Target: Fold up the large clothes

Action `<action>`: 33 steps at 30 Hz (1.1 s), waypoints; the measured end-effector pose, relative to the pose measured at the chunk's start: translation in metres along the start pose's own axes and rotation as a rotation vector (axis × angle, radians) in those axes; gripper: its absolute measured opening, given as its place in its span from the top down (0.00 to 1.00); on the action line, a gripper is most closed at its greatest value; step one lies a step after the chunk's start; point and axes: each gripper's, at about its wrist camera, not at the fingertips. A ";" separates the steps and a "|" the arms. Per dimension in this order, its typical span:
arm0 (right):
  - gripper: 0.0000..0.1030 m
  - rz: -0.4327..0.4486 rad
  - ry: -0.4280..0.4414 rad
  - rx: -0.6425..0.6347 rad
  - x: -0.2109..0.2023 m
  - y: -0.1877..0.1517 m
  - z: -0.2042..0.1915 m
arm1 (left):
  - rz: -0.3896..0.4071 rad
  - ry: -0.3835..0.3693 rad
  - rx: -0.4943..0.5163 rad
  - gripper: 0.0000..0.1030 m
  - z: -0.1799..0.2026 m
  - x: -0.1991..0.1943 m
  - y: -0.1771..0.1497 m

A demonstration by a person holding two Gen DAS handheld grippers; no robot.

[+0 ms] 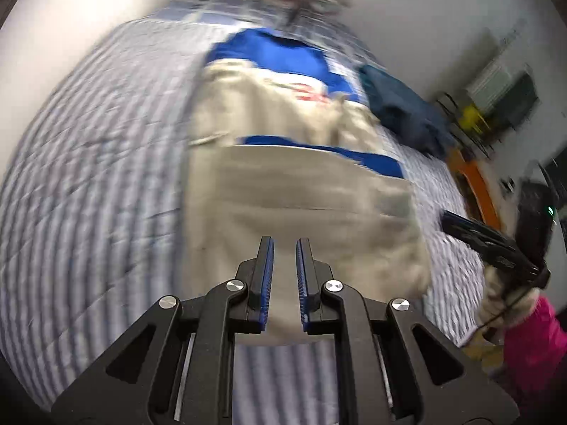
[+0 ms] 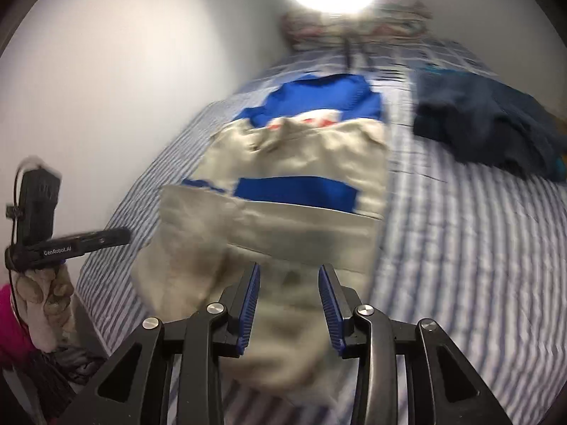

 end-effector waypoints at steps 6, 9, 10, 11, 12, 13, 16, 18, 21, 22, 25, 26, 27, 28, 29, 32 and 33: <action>0.64 -0.069 -0.038 -0.063 0.059 0.029 -0.008 | -0.027 0.074 0.052 0.90 0.015 0.044 0.024; 0.67 -0.150 -0.049 -0.052 0.095 0.035 0.002 | -0.094 0.128 -0.007 0.91 -0.014 0.079 0.027; 0.67 -0.145 -0.041 -0.052 0.098 0.034 0.003 | -0.112 0.094 -0.043 0.96 -0.026 0.089 0.028; 0.67 -0.130 -0.039 -0.059 0.099 0.033 0.002 | -0.101 0.071 -0.058 0.97 -0.033 0.092 0.028; 0.67 -0.132 -0.041 -0.060 0.099 0.033 0.001 | -0.096 0.059 -0.055 0.97 -0.035 0.093 0.028; 0.67 -0.137 -0.042 -0.057 0.096 0.032 0.001 | -0.095 0.063 -0.035 0.97 -0.033 0.093 0.028; 0.67 -0.138 -0.019 -0.012 0.086 0.033 0.007 | -0.099 0.088 0.009 0.97 -0.025 0.088 0.029; 0.67 -0.086 -0.018 0.026 0.065 0.034 0.015 | -0.106 0.042 -0.006 0.97 -0.026 0.080 0.034; 0.63 0.049 -0.041 0.039 0.016 0.029 0.022 | -0.040 0.064 -0.009 0.96 -0.032 0.042 0.042; 0.60 0.085 -0.047 0.046 0.004 0.028 0.024 | -0.016 0.066 -0.012 0.96 -0.036 0.028 0.046; 0.56 0.218 -0.056 0.103 -0.043 0.023 0.040 | 0.046 0.063 -0.026 0.95 -0.051 -0.013 0.055; 0.52 0.244 -0.061 0.126 -0.060 0.022 0.047 | 0.072 0.066 -0.029 0.94 -0.056 -0.031 0.058; 0.50 0.258 -0.067 0.138 -0.073 0.023 0.051 | 0.089 0.068 -0.031 0.90 -0.061 -0.041 0.061; 0.47 0.265 -0.071 0.145 -0.081 0.026 0.055 | 0.113 0.069 -0.033 0.86 -0.064 -0.054 0.063; 0.47 0.266 -0.072 0.144 -0.089 0.026 0.058 | 0.137 0.061 -0.032 0.85 -0.067 -0.066 0.065; 0.47 0.174 -0.101 0.120 -0.094 0.027 0.060 | 0.142 0.032 -0.041 0.73 -0.073 -0.076 0.067; 0.47 0.151 -0.101 0.129 -0.091 0.025 0.060 | 0.131 0.016 -0.046 0.60 -0.074 -0.073 0.067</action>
Point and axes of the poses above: each gripper's, at about its wrist camera, not at the fingertips, and x roughly the way its jaws point, z to its right, y to its top, and after that the axes turned 3 degrees about -z, right-handed
